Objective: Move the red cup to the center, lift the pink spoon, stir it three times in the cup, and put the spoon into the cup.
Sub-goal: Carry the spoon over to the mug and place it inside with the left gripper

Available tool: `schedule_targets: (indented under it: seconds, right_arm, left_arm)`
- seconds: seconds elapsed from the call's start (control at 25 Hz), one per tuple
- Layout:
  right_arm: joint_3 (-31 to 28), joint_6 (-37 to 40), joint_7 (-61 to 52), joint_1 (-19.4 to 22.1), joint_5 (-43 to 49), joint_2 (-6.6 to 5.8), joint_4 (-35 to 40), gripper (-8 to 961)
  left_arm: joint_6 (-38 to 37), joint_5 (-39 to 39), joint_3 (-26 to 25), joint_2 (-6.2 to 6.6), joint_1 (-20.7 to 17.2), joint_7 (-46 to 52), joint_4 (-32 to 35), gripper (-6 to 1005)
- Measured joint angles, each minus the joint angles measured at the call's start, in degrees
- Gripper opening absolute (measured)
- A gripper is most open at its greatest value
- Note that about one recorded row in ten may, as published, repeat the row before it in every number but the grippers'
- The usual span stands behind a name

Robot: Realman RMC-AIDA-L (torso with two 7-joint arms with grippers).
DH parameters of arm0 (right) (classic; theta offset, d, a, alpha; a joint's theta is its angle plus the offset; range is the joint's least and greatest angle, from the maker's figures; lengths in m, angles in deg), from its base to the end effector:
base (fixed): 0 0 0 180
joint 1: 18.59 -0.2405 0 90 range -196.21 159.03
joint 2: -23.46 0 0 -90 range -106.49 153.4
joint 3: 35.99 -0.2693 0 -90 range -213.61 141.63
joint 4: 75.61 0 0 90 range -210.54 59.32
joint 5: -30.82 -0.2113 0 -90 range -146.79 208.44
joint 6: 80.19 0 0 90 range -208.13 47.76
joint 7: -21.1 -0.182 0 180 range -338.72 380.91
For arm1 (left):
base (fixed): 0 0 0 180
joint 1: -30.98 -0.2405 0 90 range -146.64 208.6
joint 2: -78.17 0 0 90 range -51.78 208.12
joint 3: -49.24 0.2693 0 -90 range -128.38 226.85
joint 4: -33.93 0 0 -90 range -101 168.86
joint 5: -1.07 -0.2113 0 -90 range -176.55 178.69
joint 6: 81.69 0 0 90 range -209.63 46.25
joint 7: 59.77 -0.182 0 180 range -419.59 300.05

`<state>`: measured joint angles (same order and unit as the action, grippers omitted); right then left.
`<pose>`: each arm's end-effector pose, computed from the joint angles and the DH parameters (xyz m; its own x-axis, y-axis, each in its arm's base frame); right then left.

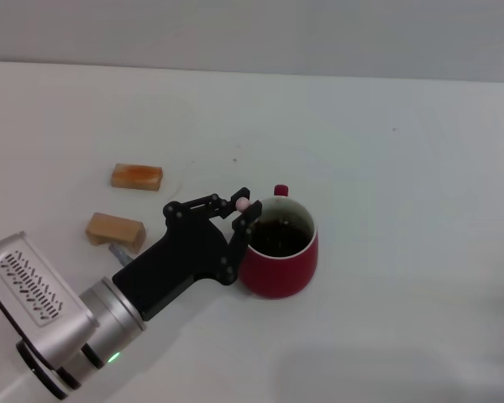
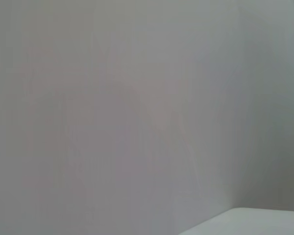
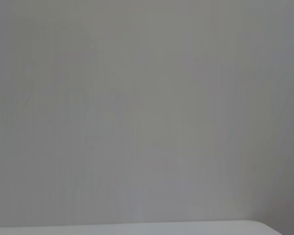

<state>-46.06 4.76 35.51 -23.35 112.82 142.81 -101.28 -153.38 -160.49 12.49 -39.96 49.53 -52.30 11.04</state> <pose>0.3845 0.2227 -0.0349 0.7408 -0.0197 -0.6714 -0.6504 0.2286 -0.7244 -0.2392 0.2877 -0.1247 0.7327 -0.1415 0.6657 0.3730 -0.7346 -0.5667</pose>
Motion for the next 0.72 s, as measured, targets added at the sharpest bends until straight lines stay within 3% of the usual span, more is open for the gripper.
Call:
schedule_targets:
  seconds: [0.72]
  right_arm:
    - [0.2,0.5,0.0,-0.2,-0.1,-0.08,0.0,0]
  left_arm:
    - [0.2,0.2,-1.0,-0.38,1.0,1.4,-2.0,315]
